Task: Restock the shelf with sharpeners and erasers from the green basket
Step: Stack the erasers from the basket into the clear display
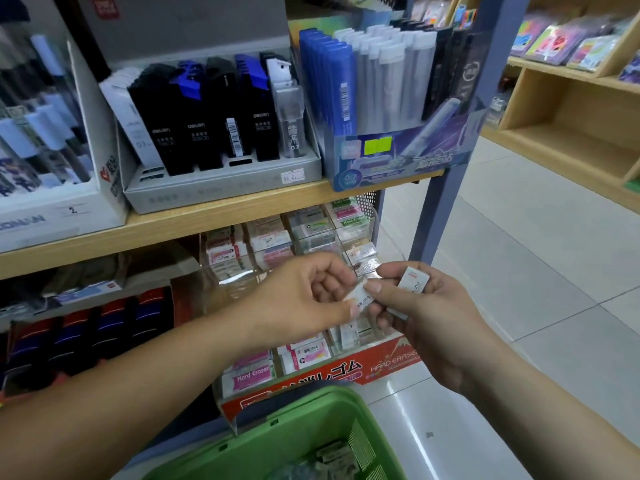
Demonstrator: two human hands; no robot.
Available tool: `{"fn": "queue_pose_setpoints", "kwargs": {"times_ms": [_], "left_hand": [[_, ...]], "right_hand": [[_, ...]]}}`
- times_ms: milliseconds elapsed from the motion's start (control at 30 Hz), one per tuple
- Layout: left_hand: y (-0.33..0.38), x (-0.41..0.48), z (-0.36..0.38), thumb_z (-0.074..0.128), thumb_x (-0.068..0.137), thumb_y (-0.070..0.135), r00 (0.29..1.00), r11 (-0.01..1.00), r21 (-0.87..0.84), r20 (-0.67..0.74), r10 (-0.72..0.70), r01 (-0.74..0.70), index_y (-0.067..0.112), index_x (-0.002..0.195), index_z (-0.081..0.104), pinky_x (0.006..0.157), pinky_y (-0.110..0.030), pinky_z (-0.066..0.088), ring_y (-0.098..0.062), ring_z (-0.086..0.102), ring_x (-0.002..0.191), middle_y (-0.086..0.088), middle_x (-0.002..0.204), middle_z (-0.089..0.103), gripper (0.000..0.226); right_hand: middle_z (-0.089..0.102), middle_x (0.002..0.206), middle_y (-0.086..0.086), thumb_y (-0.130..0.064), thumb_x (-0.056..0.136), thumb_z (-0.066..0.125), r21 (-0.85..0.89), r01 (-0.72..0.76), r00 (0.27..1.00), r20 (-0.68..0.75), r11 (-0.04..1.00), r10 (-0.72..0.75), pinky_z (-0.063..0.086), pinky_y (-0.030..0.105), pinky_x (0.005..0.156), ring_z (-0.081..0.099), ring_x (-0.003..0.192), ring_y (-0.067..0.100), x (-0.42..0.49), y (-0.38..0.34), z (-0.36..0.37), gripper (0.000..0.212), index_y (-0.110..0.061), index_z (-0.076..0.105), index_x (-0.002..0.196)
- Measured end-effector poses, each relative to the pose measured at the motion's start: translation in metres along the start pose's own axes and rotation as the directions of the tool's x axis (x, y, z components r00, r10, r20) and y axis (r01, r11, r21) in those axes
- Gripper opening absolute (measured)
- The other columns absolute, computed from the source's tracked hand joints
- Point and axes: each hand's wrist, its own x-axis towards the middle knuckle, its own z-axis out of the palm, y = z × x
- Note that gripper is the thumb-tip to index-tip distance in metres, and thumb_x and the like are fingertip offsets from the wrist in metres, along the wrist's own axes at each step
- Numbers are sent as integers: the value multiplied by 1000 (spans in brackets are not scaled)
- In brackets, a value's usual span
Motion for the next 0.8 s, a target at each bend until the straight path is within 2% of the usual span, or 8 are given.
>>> {"fn": "queue_pose_setpoints", "kwargs": {"times_ms": [133, 233, 333, 467, 533, 600, 700, 800], "left_hand": [[5, 15, -5, 71, 97, 19, 998, 993, 105, 37, -51, 47, 45, 127, 61, 66, -33, 58, -18, 68, 67, -1, 83, 68, 41], [14, 44, -9, 70, 95, 13, 987, 991, 80, -126, -95, 105, 30, 106, 65, 70, -31, 63, -12, 76, 76, 0, 102, 74, 22], [19, 77, -6, 79, 88, 31, 975, 957, 257, -208, -83, 136, 26, 97, 67, 67, -26, 53, -11, 71, 79, 4, 91, 75, 16], [11, 106, 12, 88, 81, 30, 982, 939, 325, -178, -60, 116, 24, 84, 68, 66, -25, 54, -14, 71, 76, 6, 80, 74, 21], [6, 112, 19, 92, 76, 27, 986, 924, 365, -158, -55, 111, 25, 78, 70, 68, -28, 57, -12, 70, 71, 9, 73, 72, 23], [4, 118, 21, 94, 72, 31, 985, 896, 430, -167, -41, 110, 27, 73, 72, 72, -32, 61, -8, 70, 72, 15, 69, 71, 23], [9, 124, 22, 94, 72, 36, 985, 861, 494, -169, -42, 122, 27, 72, 73, 73, -33, 61, -8, 70, 75, 16, 70, 71, 23], [15, 126, 20, 87, 80, 29, 994, 747, 657, -49, -93, 102, 27, 69, 71, 71, -29, 59, -11, 69, 78, 14, 75, 71, 19]], "right_hand": [[67, 85, 17, -18, 94, 75, 59, -40, 992, -119, 997, 47, 48, 31, 55, 58, 64, 22, 5, -3, 0, 31, 6, 64, 111], [64, 77, 15, -21, 99, 54, 194, -128, 978, -140, 973, 157, 54, 37, 69, 61, 67, 25, 9, -9, -5, 28, 1, 65, 113], [75, 98, 22, -20, 103, 56, 202, -135, 960, -216, 970, 178, 62, 46, 91, 78, 87, 31, 10, -13, -8, 24, -8, 69, 118], [76, 105, 18, -19, 100, 68, -12, -5, 962, -275, 1000, 2, 65, 54, 82, 79, 88, 31, 10, -9, -12, 15, -19, 74, 113], [76, 101, 19, -19, 93, 77, -112, 83, 942, -315, 990, -115, 65, 48, 79, 77, 87, 34, 9, -11, -16, 13, -22, 79, 105], [79, 95, 14, -17, 90, 78, -90, 116, 937, -320, 989, -139, 60, 40, 71, 74, 81, 29, 8, -13, -20, 13, -18, 79, 103], [80, 90, 10, -12, 93, 75, -9, 95, 947, -308, 995, -93, 64, 38, 72, 76, 77, 27, 8, -14, -22, 14, -9, 77, 106], [79, 84, 9, -8, 93, 74, 39, 92, 940, -334, 995, -74, 67, 41, 73, 78, 83, 32, 9, -13, -20, 12, -2, 76, 104]]}}
